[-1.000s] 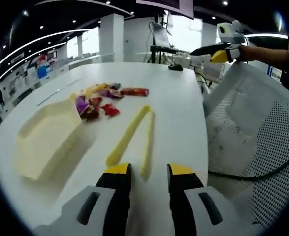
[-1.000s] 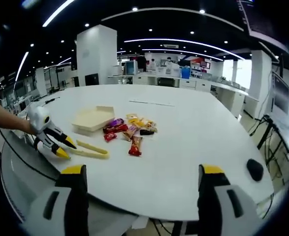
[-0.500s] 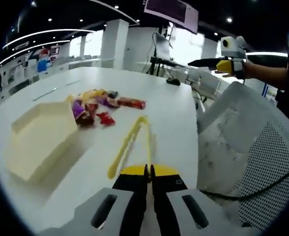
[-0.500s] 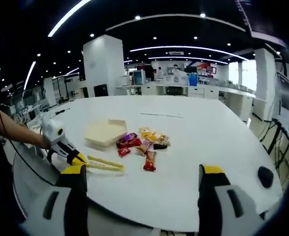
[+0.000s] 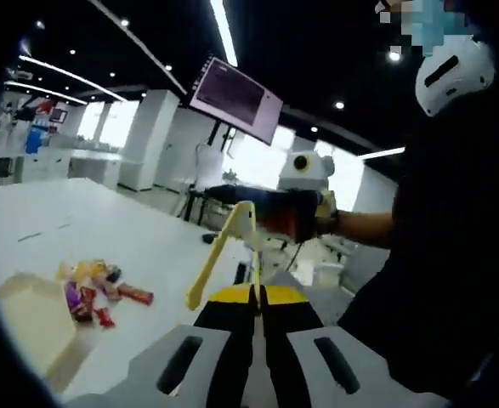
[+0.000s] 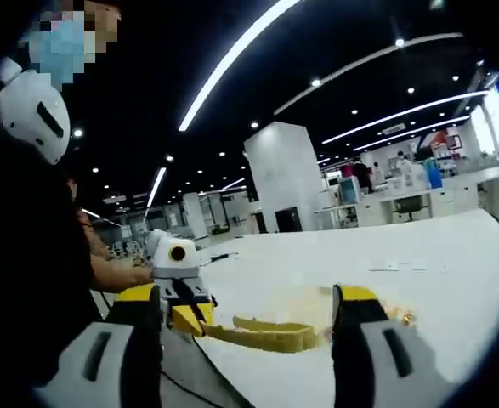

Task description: Place the target food into the container with the food tongs after gripping and lifting it, then release it inside without dropping or visibly crushing the food.

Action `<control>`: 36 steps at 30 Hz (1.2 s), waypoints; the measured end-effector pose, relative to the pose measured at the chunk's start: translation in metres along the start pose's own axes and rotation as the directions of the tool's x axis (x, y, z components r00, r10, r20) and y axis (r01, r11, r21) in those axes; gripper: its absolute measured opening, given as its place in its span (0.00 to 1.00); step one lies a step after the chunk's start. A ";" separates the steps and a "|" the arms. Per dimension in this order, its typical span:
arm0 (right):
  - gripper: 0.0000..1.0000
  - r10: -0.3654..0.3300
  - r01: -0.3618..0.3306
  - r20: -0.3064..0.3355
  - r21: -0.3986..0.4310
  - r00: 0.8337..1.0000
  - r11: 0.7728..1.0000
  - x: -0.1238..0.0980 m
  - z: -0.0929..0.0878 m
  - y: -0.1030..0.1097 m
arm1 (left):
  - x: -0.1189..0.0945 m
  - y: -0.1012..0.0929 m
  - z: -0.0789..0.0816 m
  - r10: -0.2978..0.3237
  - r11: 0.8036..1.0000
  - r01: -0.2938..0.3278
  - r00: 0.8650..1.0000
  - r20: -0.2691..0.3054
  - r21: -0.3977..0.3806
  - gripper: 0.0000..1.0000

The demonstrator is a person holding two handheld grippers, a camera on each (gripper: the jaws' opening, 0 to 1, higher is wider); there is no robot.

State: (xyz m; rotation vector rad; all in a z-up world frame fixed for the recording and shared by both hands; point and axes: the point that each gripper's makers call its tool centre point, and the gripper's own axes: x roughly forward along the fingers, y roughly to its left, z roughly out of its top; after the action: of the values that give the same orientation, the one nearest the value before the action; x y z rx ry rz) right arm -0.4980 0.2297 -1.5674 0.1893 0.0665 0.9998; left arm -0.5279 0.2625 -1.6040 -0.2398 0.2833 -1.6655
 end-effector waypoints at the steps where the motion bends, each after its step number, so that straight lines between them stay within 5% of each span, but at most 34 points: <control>1: 0.85 0.044 -0.044 0.004 0.007 0.999 0.999 0.003 0.005 0.011 | 0.000 -0.011 0.011 -0.024 1.000 0.024 1.000 0.020 0.005 0.00; 8: 0.83 0.258 -0.256 0.088 -0.026 0.962 0.966 0.013 0.057 0.074 | 0.012 -0.054 0.055 -0.106 0.992 0.101 0.992 0.064 0.080 0.00; 12: 0.81 0.288 -0.280 0.078 -0.100 0.954 0.955 0.014 0.071 0.083 | 0.019 -0.068 0.069 -0.137 0.987 0.128 0.985 0.103 0.093 0.00; 24: 0.75 0.383 -0.370 0.156 -0.106 0.911 0.923 0.010 0.100 0.100 | 0.026 -0.087 0.085 -0.155 0.977 0.133 0.980 0.128 0.165 0.00; 30: 0.72 0.385 -0.368 0.145 -0.126 0.912 0.921 0.009 0.101 0.104 | 0.025 -0.094 0.089 -0.159 0.976 0.136 0.978 0.135 0.168 0.00; 36: 0.65 0.363 -0.347 0.078 -0.163 0.929 0.924 0.010 0.091 0.104 | 0.021 -0.099 0.092 -0.155 0.974 0.138 0.985 0.081 0.179 0.00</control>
State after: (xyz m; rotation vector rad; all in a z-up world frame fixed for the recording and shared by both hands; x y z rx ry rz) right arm -0.5660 0.2808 -1.4582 0.1213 -0.1448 1.3511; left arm -0.5936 0.2476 -1.4852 -0.2122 0.0492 -1.8078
